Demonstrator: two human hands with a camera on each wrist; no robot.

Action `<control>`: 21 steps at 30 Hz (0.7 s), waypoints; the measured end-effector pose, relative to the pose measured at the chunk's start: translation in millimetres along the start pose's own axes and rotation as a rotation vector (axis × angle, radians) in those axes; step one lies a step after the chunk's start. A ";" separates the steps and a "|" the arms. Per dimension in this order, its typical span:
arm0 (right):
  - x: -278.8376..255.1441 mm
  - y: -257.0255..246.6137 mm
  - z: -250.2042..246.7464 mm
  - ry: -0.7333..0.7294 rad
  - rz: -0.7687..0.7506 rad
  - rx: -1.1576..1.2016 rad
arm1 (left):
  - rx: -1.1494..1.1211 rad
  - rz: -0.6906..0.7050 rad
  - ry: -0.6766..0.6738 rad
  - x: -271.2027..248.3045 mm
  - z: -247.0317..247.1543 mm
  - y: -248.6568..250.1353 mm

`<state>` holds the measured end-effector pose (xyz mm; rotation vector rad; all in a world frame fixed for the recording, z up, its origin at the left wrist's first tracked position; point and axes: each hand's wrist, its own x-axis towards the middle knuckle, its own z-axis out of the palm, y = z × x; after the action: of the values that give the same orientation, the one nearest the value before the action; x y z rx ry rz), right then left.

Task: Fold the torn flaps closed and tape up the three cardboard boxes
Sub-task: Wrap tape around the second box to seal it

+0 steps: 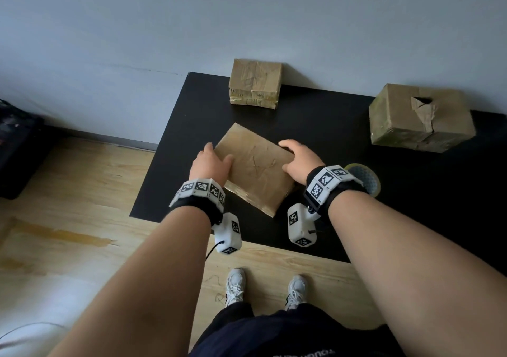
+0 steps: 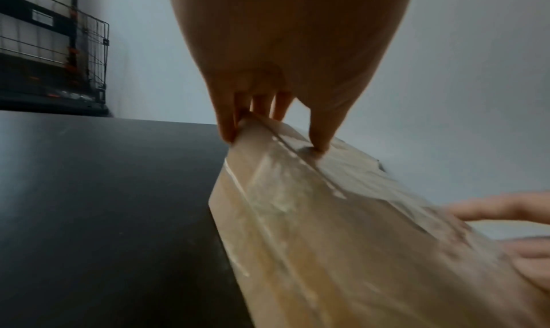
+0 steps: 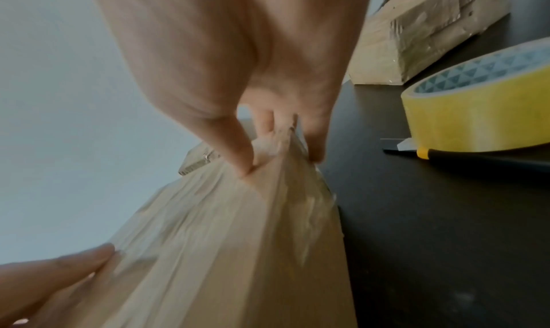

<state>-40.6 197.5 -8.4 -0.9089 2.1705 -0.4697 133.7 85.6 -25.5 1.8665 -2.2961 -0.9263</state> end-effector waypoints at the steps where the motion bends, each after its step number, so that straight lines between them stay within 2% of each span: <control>1: -1.1 -1.2 2.3 0.103 0.046 0.020 | 0.003 -0.002 -0.034 2.2 -0.6 -4.5; 3: -4.7 -4.6 10.6 0.240 0.165 0.116 | -0.034 -0.031 -0.094 3.0 1.9 -13.4; 7: -9.9 -10.7 36.9 0.206 0.348 0.259 | -0.227 -0.162 -0.203 1.5 9.7 -20.2; 11: -4.3 -7.9 44.2 0.245 0.348 0.256 | -0.264 -0.181 -0.237 4.6 10.6 -15.8; 15: -2.4 -9.4 40.9 0.260 0.342 0.253 | -0.230 -0.102 -0.184 6.8 14.7 -1.5; 21: 2.8 -2.1 36.6 0.236 0.454 0.368 | -0.230 -0.071 -0.188 6.8 22.2 7.5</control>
<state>-13.9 192.2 -33.1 -0.1568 2.3019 -0.7411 116.6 89.5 -42.5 1.8449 -2.1178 -1.3659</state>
